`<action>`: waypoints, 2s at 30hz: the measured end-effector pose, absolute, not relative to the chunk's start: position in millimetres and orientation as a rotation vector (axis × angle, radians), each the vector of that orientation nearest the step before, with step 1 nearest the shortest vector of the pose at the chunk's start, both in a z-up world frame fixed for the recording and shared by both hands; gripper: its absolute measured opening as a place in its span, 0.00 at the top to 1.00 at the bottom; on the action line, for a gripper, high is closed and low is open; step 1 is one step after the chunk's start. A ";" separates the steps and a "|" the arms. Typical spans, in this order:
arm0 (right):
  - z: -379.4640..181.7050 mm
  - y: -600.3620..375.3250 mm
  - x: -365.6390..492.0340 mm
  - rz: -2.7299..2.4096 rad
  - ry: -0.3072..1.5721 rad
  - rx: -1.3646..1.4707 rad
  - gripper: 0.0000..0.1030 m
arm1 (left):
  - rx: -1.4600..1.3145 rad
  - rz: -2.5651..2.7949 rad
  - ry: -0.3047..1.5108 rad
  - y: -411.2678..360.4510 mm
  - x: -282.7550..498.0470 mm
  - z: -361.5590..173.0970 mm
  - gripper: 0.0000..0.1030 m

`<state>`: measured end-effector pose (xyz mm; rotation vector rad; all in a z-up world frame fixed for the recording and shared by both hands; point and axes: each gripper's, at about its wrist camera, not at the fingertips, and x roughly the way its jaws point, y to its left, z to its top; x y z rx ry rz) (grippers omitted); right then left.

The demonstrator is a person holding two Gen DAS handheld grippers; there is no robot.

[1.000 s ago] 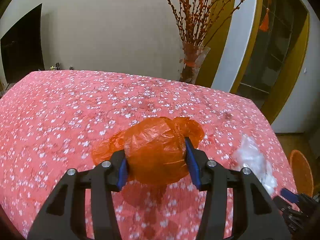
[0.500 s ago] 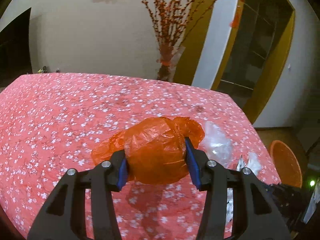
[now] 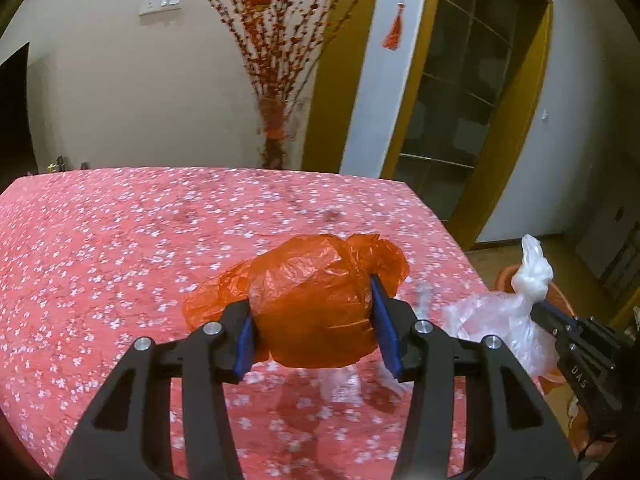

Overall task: Collect trash
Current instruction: 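Grasp the clear plastic bag with the right gripper while the left gripper holds the orange bag, then carry both bags over the basket and open both grippers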

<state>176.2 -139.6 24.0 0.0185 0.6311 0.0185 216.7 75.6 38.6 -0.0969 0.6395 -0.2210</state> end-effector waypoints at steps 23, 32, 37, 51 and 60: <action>32.9 -260.0 122.5 -0.243 0.569 0.121 0.98 | -0.068 -0.480 0.650 -78.0 184.3 52.0 0.52; 16.2 -310.0 113.4 -0.321 0.592 0.180 0.98 | -0.041 -0.565 0.700 -145.4 191.3 35.8 0.52; 8.4 -326.7 116.5 -0.342 0.603 0.215 0.98 | -0.019 -0.604 0.728 -178.8 198.4 22.7 0.52; -7.1 -363.7 125.6 -0.384 0.626 0.259 0.98 | 0.012 -0.670 0.806 -235.5 220.2 -9.3 0.52; -11.8 -374.5 131.5 -0.355 0.637 0.293 0.89 | 0.018 -0.665 0.860 -246.6 232.6 -27.3 0.43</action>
